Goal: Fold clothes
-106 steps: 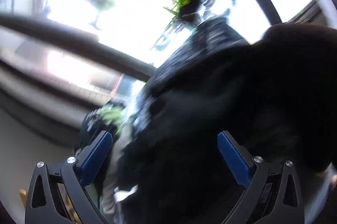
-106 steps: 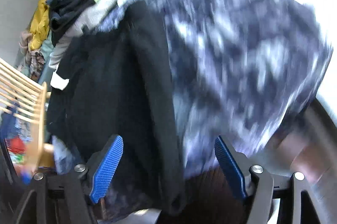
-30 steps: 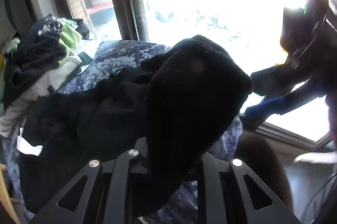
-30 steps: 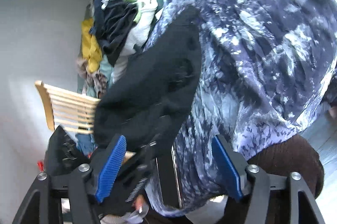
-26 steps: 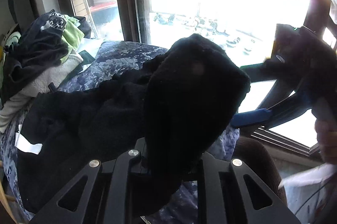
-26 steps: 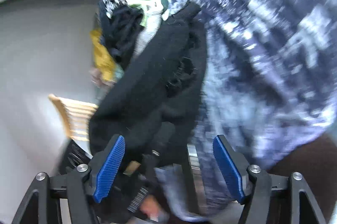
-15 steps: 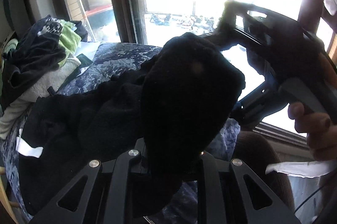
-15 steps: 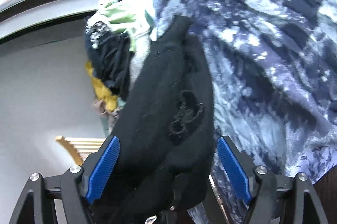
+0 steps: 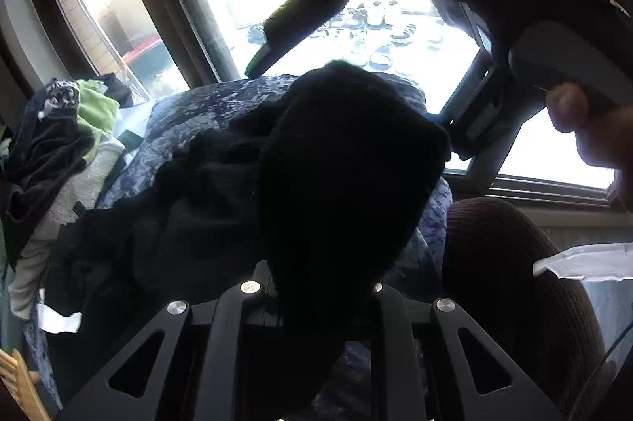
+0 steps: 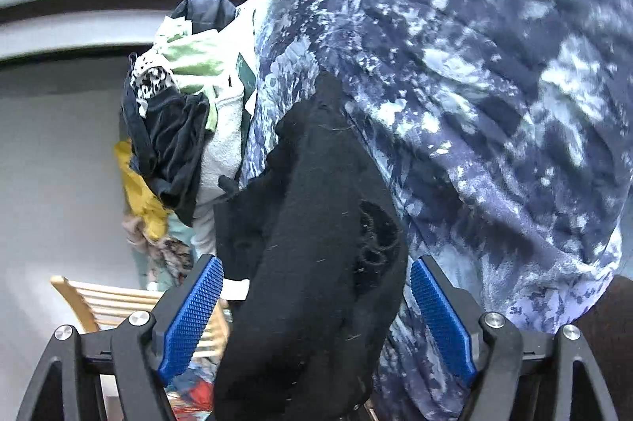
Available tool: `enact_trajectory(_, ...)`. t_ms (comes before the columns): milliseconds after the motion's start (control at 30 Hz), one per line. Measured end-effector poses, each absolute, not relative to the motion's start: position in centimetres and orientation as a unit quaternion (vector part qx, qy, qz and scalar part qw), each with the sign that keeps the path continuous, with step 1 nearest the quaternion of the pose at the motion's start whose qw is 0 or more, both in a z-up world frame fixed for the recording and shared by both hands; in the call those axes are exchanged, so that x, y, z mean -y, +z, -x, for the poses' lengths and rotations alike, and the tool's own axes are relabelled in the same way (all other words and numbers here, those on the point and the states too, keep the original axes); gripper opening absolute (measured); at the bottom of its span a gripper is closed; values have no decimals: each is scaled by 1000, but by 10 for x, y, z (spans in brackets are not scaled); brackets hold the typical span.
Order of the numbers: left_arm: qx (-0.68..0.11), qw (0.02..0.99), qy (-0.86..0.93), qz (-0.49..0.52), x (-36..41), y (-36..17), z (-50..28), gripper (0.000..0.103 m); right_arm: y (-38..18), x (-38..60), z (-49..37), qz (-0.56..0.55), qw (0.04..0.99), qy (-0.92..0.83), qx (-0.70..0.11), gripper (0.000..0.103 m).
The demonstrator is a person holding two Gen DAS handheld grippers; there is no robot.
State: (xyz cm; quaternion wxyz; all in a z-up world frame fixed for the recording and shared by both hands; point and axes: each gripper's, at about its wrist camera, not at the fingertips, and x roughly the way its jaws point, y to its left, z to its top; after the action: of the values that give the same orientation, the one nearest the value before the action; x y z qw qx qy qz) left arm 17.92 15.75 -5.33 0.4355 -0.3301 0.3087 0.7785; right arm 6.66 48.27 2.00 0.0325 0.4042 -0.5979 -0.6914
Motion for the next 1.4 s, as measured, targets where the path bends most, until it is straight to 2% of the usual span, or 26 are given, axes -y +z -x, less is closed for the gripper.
enact_trajectory(133, -289, 443, 781, 333, -153, -48, -174, 18, 9, -476, -54, -435, 28, -682, 587, 82)
enact_trajectory(400, -242, 454, 789, 334, -139, -30, -164, 18, -28, -466, -19, -465, 76, -629, 618, 82)
enact_trajectory(433, -237, 456, 790, 336, -138, -29, -162, 18, -33, -465, -17, -465, 76, -621, 627, 80)
enact_trajectory(467, -236, 456, 790, 336, -137, -28, -162, 18, -36, -464, -16, -460, 78, -617, 634, 71)
enact_trajectory(500, -235, 456, 790, 336, -136, -27, -161, 18, -38, -464, -16, -455, 79, -614, 640, 51)
enact_trajectory(533, -232, 456, 791, 335, -135, -26, -161, 18, -35, -463, -15, -447, 82, -616, 643, 42)
enact_trajectory(600, -227, 453, 799, 325, -129, -19, -160, 18, -28, -460, -13, -438, 86, -622, 643, 36)
enact_trajectory(833, -128, 429, 835, 320, -68, 26, -127, 18, 46, -416, 25, -425, 128, -694, 567, 35)
enact_trajectory(1000, -35, 369, 863, 344, 6, 39, -87, 18, 90, -339, 78, -453, 162, -740, 469, 35)
enact_trajectory(1100, 7, 310, 870, 383, 52, 25, -60, 18, 90, -282, 117, -494, 174, -746, 412, 36)
enact_trajectory(1233, 49, 245, 864, 437, 99, -5, -36, 19, 64, -220, 153, -550, 188, -727, 365, 38)
enact_trajectory(1367, 82, 198, 850, 482, 128, -29, -27, 28, 43, -192, 167, -572, 195, -712, 358, 59)
enact_trajectory(1400, 85, 189, 849, 486, 133, -32, -25, 38, 42, -189, 168, -575, 197, -709, 358, 63)
